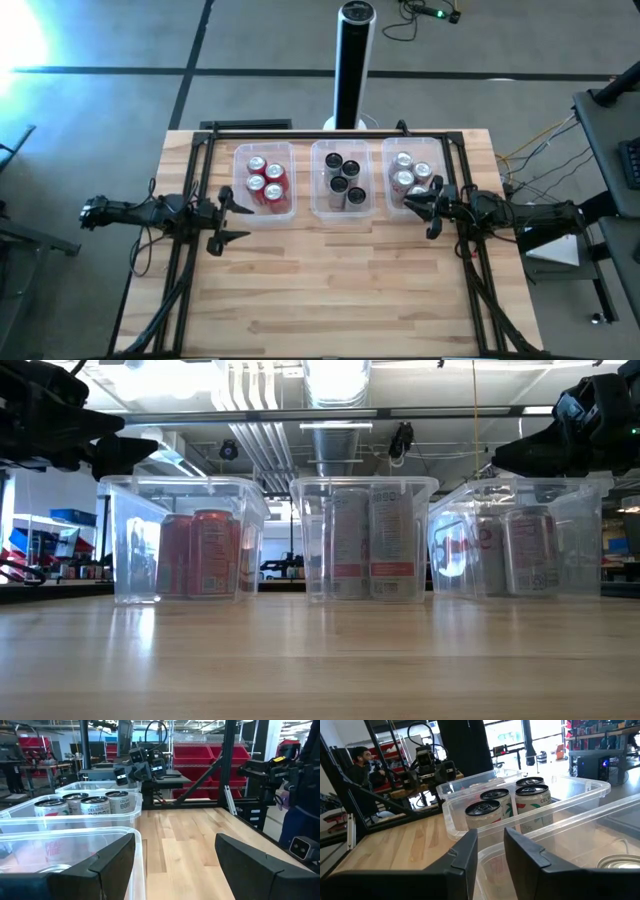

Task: Sort soda cans
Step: Return to Home Position

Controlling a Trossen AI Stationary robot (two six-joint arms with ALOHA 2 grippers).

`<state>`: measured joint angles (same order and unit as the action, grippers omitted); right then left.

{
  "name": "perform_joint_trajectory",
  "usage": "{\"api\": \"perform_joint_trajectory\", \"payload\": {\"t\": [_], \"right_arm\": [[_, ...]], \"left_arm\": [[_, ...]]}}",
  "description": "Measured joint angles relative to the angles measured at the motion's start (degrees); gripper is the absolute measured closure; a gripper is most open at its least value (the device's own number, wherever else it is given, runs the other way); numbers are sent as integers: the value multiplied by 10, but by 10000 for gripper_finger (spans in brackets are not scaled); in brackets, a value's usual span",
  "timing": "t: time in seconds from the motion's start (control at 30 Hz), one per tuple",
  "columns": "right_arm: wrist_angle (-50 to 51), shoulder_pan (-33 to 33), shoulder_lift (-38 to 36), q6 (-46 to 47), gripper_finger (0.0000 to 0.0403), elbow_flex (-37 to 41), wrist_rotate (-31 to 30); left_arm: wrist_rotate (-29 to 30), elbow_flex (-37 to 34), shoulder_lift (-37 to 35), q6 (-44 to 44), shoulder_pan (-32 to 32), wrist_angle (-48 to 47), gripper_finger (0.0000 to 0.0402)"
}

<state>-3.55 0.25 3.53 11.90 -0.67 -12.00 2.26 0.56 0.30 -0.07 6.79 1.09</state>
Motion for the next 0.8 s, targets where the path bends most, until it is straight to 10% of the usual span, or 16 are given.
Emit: {"api": "perform_joint_trajectory", "payload": {"t": [0.8], "right_arm": [[0, 0, 0, 0, 344, 0, 0]], "left_arm": [[2, 34, 2, 0, 0, 9, 141]]}}
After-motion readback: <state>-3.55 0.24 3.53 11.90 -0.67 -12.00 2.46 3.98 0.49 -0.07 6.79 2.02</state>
